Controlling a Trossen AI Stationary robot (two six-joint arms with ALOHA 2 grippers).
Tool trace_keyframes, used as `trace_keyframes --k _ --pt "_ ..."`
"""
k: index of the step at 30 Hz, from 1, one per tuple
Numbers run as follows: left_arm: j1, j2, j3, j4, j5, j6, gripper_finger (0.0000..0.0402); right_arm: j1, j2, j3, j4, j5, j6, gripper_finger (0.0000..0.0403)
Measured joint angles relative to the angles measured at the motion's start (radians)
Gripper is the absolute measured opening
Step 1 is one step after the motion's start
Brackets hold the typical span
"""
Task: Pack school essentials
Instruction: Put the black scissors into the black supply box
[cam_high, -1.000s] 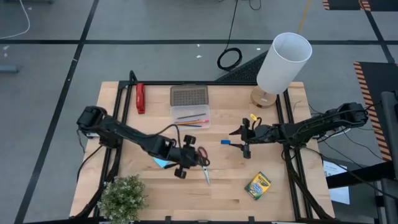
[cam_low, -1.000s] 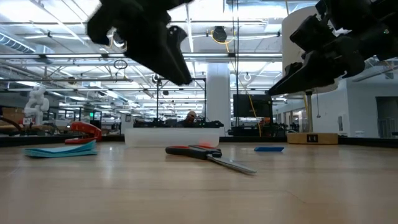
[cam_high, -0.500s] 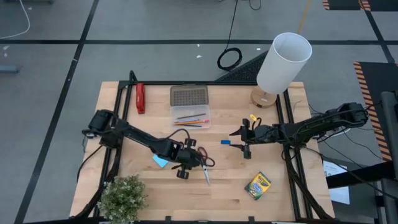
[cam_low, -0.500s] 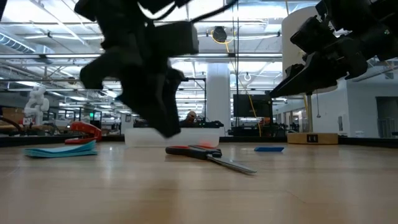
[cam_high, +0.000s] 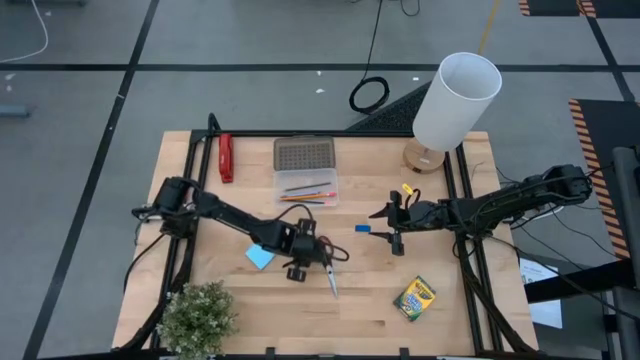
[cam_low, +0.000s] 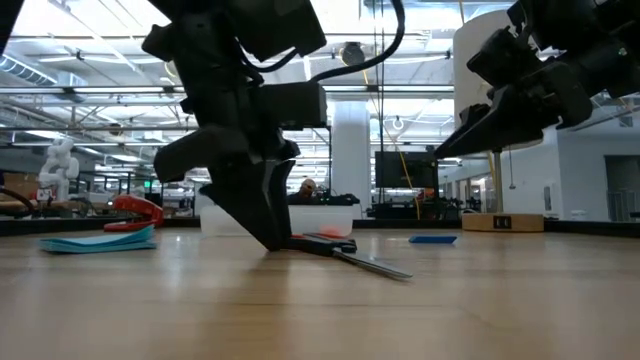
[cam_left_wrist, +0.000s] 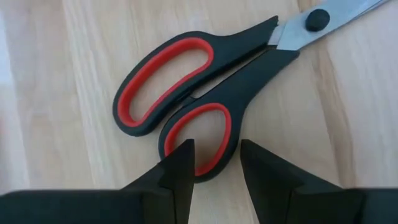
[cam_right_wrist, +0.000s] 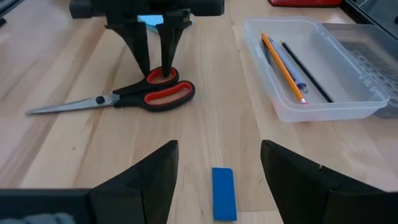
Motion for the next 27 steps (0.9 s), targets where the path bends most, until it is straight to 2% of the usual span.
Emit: trace_keyframes --k 3,12,15,21,27 --pt "0.014 0.002 0.001 -0.002 0.025 0.015 0.0118 0.000 0.000 0.000 -0.010 0.000 0.007 0.0222" --pt "0.022 0.008 0.002 -0.003 0.070 0.061 0.0015 0.000 0.000 0.000 -0.008 0.000 0.029 0.0222" --pt "0.022 0.006 0.002 -0.001 0.069 0.062 0.0015 0.000 0.000 0.000 -0.008 0.000 0.029 0.0222" --pt "0.018 -0.003 -0.001 0.001 0.054 0.062 0.0041 0.000 0.000 0.000 -0.008 0.000 0.026 0.0222" --pt "0.021 -0.057 -0.004 -0.002 0.028 0.056 0.0016 0.000 0.000 0.000 -0.008 0.001 0.019 0.0222"
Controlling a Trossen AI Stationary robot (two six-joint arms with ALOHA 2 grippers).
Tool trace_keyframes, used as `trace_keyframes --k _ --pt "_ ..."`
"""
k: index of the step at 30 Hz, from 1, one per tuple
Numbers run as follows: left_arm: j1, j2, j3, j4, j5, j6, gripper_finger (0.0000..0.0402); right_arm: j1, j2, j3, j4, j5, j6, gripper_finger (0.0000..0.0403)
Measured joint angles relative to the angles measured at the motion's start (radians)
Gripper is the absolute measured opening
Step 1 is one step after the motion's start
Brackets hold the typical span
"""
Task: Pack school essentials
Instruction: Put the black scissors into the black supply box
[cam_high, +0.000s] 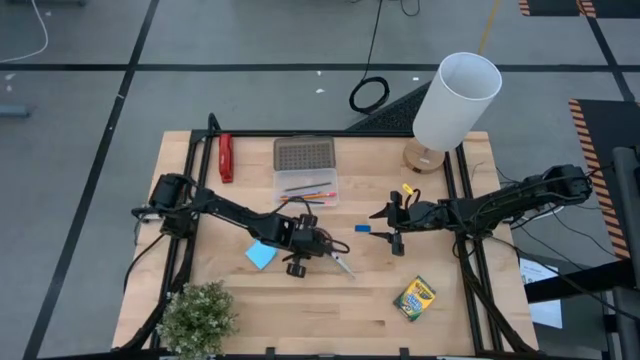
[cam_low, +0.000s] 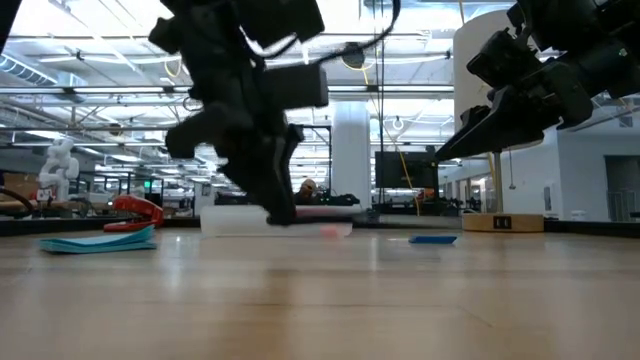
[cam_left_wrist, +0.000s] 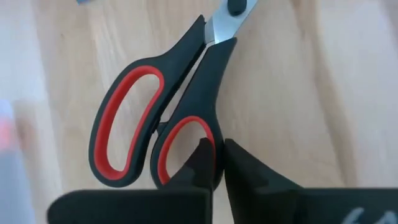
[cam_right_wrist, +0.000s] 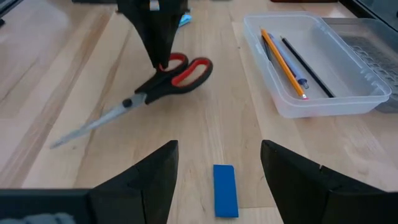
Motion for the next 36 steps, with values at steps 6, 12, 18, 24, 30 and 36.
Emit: trace_keyframes --k 6,12,18,24,30,36 --pt "-0.011 -0.078 0.000 -0.025 -0.025 -0.018 0.0019 0.000 0.000 0.000 -0.002 0.001 0.000 0.0222" --pt "-0.023 -0.175 0.002 -0.076 -0.105 -0.018 0.0029 0.000 0.000 0.000 -0.006 0.002 0.001 0.0222" --pt "-0.005 -0.279 0.002 -0.115 -0.193 -0.018 0.0014 0.000 0.000 0.000 -0.006 0.002 0.005 0.0222" --pt "0.012 -0.334 0.004 -0.170 -0.250 -0.026 0.0018 0.000 0.000 0.000 -0.006 0.003 0.006 0.0222" --pt "0.053 -0.336 0.004 -0.166 -0.260 -0.008 0.0017 0.000 0.000 0.000 -0.002 0.003 0.006 0.0222" --pt "0.093 -0.336 0.004 -0.185 -0.275 -0.077 0.0018 0.000 0.000 0.000 0.001 0.003 0.006 0.0222"
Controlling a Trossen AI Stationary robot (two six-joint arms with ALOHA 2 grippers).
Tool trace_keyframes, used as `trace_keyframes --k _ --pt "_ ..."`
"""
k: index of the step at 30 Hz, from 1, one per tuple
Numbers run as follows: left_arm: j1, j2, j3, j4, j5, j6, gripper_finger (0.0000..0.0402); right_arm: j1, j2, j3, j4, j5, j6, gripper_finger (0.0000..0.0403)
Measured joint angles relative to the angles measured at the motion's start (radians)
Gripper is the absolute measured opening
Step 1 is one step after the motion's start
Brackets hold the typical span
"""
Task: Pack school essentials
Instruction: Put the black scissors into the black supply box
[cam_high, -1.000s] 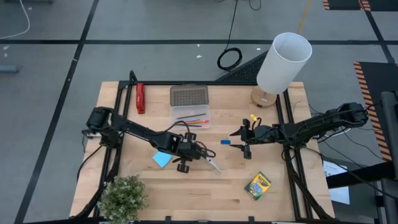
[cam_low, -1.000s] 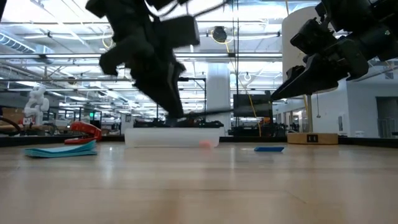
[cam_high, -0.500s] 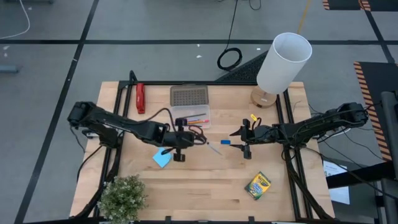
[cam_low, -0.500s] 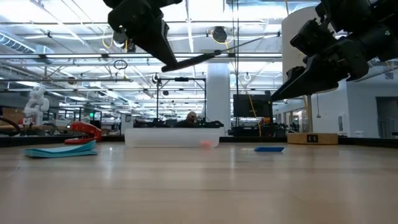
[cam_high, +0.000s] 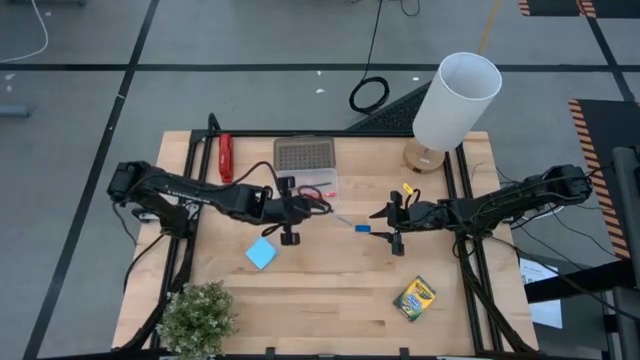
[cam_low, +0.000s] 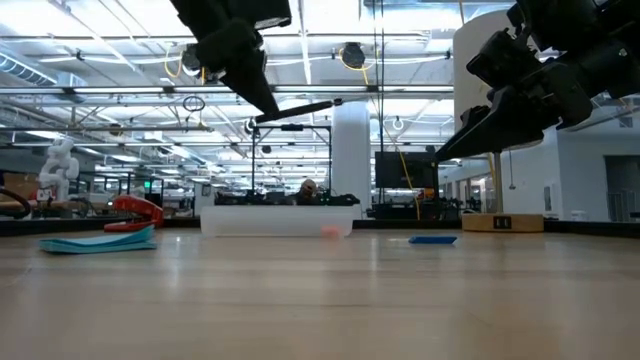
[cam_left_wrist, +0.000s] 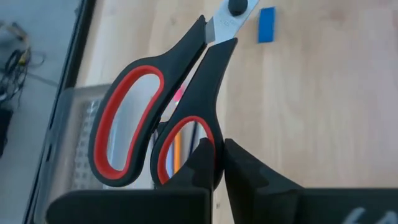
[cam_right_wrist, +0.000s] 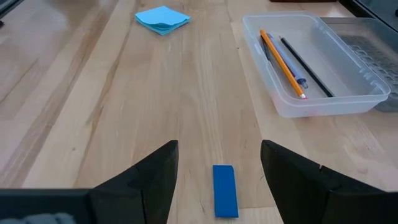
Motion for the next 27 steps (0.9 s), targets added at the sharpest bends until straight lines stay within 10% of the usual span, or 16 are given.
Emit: trace_keyframes --k 27 --pt "0.119 0.000 0.000 -0.134 -0.118 -0.422 0.0016 0.000 0.000 0.000 0.000 0.000 0.000 0.0222"
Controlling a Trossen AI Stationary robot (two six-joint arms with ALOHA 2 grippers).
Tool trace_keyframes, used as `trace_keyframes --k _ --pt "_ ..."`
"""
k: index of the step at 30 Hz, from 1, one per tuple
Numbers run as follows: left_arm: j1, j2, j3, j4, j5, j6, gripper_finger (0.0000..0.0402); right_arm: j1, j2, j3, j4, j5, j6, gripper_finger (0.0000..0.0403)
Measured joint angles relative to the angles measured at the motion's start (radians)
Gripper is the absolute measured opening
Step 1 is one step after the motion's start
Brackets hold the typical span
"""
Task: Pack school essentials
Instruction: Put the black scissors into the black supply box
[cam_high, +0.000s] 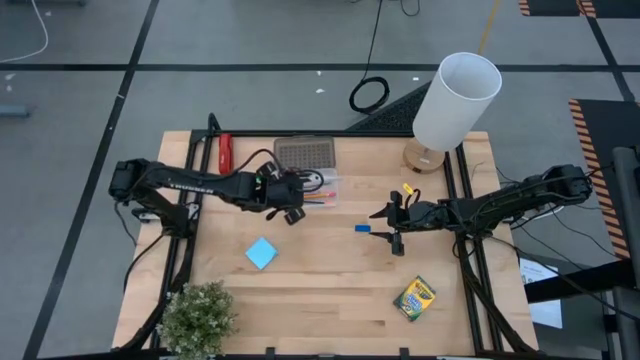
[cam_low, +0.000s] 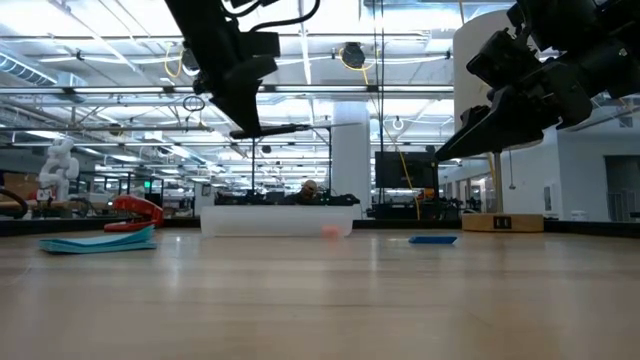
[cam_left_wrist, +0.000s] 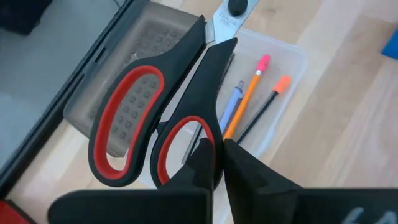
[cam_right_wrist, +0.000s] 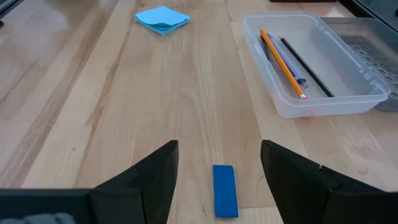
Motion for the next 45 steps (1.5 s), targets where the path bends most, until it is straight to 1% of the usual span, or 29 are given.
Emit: trace_keyframes --k 11,17,32,38,45 --pt "0.030 0.006 0.000 -0.003 0.000 -0.153 0.0021 0.000 0.000 0.000 0.000 0.000 0.000 0.0222" --pt "0.030 0.045 -0.001 -0.016 0.003 -0.208 0.0020 0.000 0.000 0.000 0.001 0.000 0.000 0.0222" --pt "0.103 0.152 -0.001 -0.054 0.153 -0.266 0.0025 0.000 0.000 0.000 0.015 0.000 0.000 0.0222" --pt "0.104 0.185 0.000 -0.030 0.185 -0.272 0.0026 0.000 0.000 0.000 0.014 0.000 0.000 0.0222" --pt "0.124 0.222 0.000 -0.047 0.226 -0.281 0.0026 0.000 0.000 0.000 0.018 0.000 0.000 0.0222"
